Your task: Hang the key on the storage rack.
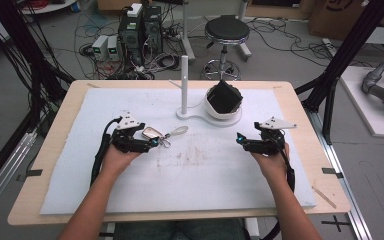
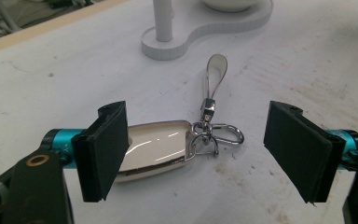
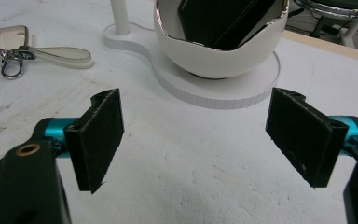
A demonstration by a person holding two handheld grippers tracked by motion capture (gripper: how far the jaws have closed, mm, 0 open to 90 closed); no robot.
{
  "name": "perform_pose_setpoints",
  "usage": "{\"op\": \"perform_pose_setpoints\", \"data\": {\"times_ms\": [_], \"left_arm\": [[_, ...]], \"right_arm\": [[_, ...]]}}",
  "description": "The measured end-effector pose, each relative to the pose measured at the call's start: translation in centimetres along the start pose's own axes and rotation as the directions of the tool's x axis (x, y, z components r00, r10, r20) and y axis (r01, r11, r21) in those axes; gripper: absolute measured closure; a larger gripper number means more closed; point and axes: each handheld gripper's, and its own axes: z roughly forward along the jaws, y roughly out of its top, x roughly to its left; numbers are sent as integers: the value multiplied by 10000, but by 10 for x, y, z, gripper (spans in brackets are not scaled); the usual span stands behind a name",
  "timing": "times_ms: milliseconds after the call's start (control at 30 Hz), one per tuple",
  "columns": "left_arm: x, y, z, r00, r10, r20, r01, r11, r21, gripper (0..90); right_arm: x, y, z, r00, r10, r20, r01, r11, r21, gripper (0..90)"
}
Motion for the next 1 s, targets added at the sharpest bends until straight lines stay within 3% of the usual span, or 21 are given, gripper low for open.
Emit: {"op": "perform_pose_setpoints", "data": {"times_ms": [300,367,633,767,833,900,1000], "left_arm": [[-6,12,35,9988,369,323,-391,9968,703,221],[-7,16,47,9980,490,395,-529,9932,1038,221],[-13,23,73,9954,856,426,-915,9822,1642,237],[-14,24,81,9947,975,315,-1017,9775,1849,320],[-15,22,84,9942,1038,267,-1071,9726,2064,334],[-14,19,88,9942,1023,343,-1076,9640,2430,426],[-14,19,88,9950,887,465,-974,9654,2420,494]], "right_arm": [[0,-1,0,10000,-50,-6,50,10000,80,194],[0,-1,0,10000,-38,-42,38,9999,115,194],[-1,-3,3,9999,-86,-128,88,9998,163,194],[-2,-3,4,9998,-48,-182,52,9997,219,194],[-2,-4,4,9998,-41,-198,45,9997,224,194],[-3,-4,4,9998,-15,-203,20,9997,223,194],[-3,-4,4,9998,-24,-220,28,9998,205,194]]}}
